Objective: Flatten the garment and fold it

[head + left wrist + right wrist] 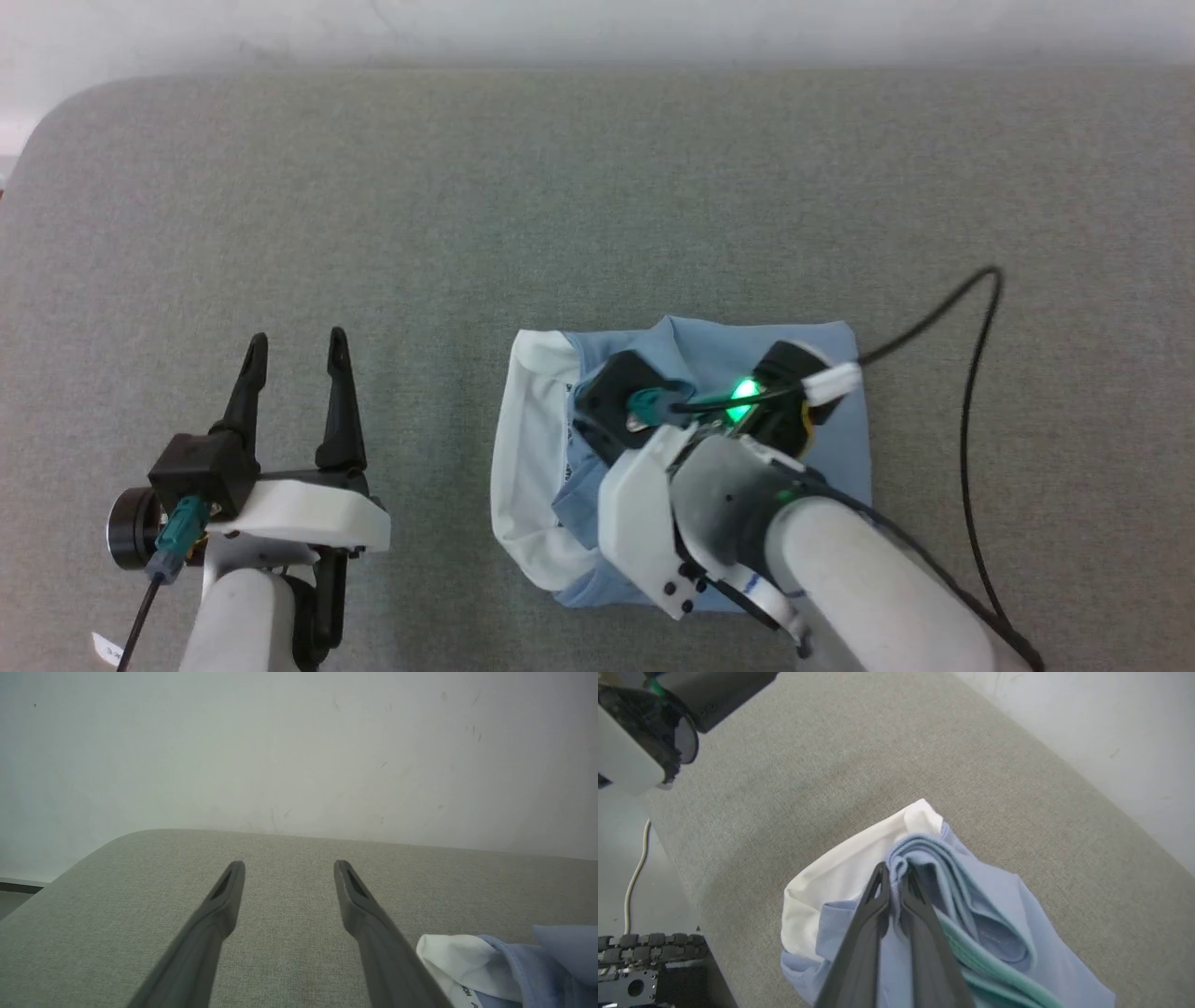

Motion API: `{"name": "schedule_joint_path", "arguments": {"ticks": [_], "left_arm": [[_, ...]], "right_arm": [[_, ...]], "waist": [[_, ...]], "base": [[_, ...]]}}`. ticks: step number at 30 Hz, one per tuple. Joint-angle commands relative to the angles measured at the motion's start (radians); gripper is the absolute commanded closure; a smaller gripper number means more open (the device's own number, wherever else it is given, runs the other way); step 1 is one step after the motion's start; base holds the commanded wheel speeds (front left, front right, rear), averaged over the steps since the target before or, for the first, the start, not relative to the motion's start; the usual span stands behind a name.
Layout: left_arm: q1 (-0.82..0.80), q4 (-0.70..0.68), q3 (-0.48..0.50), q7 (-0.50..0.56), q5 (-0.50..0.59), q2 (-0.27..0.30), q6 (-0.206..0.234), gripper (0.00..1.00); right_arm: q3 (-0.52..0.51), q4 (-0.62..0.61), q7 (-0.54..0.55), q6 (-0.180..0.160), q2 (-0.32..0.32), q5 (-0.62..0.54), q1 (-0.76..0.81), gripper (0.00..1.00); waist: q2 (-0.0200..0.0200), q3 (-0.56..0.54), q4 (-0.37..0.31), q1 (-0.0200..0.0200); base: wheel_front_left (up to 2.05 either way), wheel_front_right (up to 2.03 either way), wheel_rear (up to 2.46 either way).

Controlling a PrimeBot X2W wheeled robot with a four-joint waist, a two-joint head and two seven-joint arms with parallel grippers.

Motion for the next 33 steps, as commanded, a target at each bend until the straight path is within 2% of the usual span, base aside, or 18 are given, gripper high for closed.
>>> {"name": "schedule_joint_path", "arguments": {"ticks": [1,5,6,7,13,18,22,25,28,33], "left_arm": [[-0.016,-0.004,-0.001,-0.005,0.008,-0.006,-0.007,0.00],[-0.025,-0.002,-0.002,-0.005,0.012,-0.011,-0.007,0.00],[-0.027,0.000,-0.003,-0.005,0.013,-0.012,-0.008,0.00],[-0.029,0.002,-0.003,-0.005,0.013,-0.014,-0.008,0.00],[-0.027,0.010,0.002,-0.005,0.017,-0.016,-0.007,0.00],[-0.022,0.011,0.011,-0.005,0.020,-0.015,-0.007,0.00],[-0.006,-0.002,0.019,-0.005,0.021,-0.011,-0.007,0.00],[0.005,-0.009,0.024,-0.005,0.022,-0.010,-0.004,0.00],[0.014,-0.017,0.027,-0.005,0.023,-0.010,-0.003,0.00],[0.020,-0.023,0.025,-0.005,0.025,-0.012,-0.003,0.00]], "right_arm": [[0.027,0.049,-0.017,-0.002,0.005,0.015,-0.029,1.00],[0.078,0.176,-0.038,-0.002,0.009,0.055,-0.061,0.98],[0.090,0.193,-0.050,-0.002,0.009,0.070,-0.070,0.56],[0.096,0.206,-0.062,-0.002,0.009,0.089,-0.075,0.00],[0.115,0.211,-0.145,-0.002,0.009,0.166,-0.097,0.00],[0.046,0.118,-0.343,-0.002,0.009,0.262,-0.094,0.00],[-0.104,0.025,-0.515,-0.002,0.009,0.276,-0.052,0.00],[-0.254,-0.031,-0.596,-0.002,0.009,0.256,0.017,0.00],[-0.404,-0.065,-0.633,-0.002,0.009,0.248,0.098,0.00],[-0.584,-0.053,-0.617,-0.002,0.009,0.267,0.211,0.00]], "waist": [[0.0000,0.018,0.015,-0.0001],[0.0000,0.027,0.026,-0.0001],[0.0000,0.028,0.028,-0.0001],[0.0000,0.029,0.029,-0.0001],[0.0000,0.020,0.023,-0.0001],[0.0000,-0.003,0.005,-0.0001],[0.0000,-0.026,-0.014,-0.0001],[0.0000,-0.039,-0.027,-0.0001],[0.0000,-0.046,-0.037,-0.0001],[0.0000,-0.048,-0.045,-0.0001]], "base": [[0.00,0.00,0.00],[0.00,0.00,0.00],[0.00,0.00,0.00],[0.00,0.00,0.00],[0.00,0.00,0.00],[0.00,0.00,0.00],[0.00,0.00,0.00],[0.00,0.00,0.00],[0.00,0.00,0.00],[0.00,0.00,0.00]]}}
